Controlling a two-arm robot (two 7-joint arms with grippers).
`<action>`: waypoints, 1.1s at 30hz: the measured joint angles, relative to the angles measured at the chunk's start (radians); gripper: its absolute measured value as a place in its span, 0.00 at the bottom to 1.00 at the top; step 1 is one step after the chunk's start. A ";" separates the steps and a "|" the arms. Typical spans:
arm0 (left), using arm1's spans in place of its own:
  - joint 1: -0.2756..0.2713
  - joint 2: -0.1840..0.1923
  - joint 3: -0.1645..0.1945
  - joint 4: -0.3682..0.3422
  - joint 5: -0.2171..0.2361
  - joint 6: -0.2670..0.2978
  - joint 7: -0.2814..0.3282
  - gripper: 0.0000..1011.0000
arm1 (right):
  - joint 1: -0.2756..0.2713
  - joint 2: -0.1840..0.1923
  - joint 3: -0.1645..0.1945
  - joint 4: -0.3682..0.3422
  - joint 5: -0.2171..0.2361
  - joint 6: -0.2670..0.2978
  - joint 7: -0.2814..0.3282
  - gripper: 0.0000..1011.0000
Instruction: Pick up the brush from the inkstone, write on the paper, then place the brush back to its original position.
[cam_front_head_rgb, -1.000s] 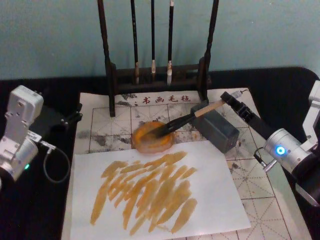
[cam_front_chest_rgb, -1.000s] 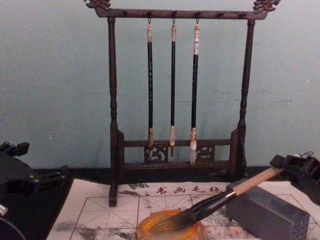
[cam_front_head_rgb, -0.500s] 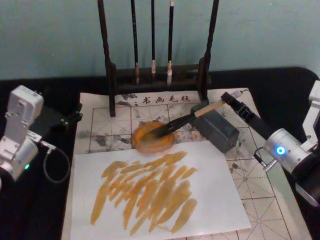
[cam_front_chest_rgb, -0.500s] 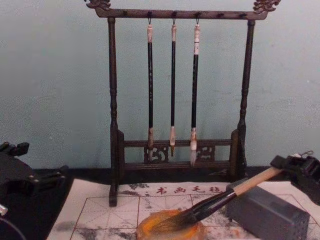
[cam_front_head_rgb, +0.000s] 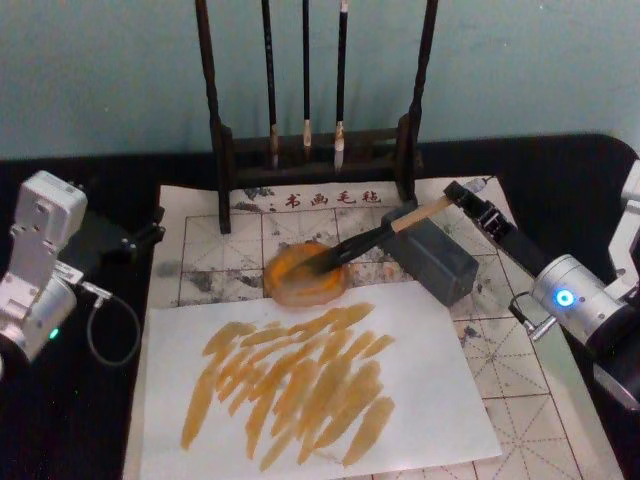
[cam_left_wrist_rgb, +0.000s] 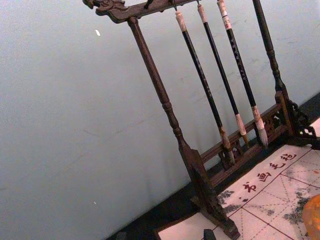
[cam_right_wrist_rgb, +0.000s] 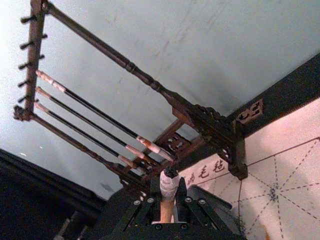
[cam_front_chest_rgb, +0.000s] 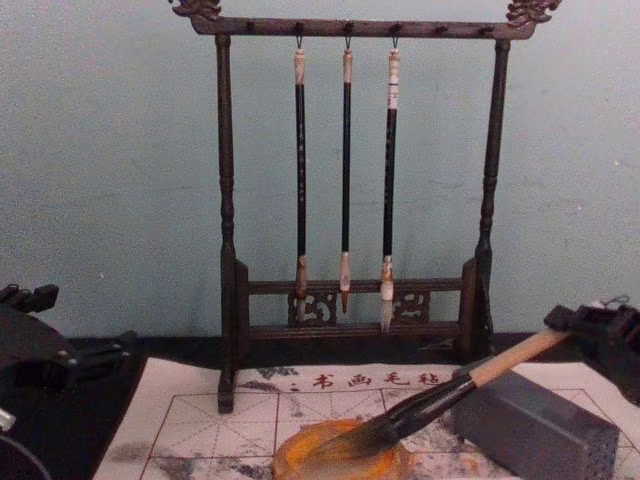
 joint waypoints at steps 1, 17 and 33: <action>0.000 0.000 0.000 0.000 0.000 0.000 0.000 0.99 | 0.000 0.002 0.002 -0.003 0.014 0.005 0.000 0.19; 0.000 0.000 0.000 0.000 0.000 0.000 0.000 0.99 | 0.000 0.019 0.001 -0.031 0.111 0.030 0.000 0.19; 0.000 0.000 0.000 0.000 0.000 0.000 0.000 0.99 | 0.027 0.043 -0.044 -0.022 0.143 0.039 0.054 0.19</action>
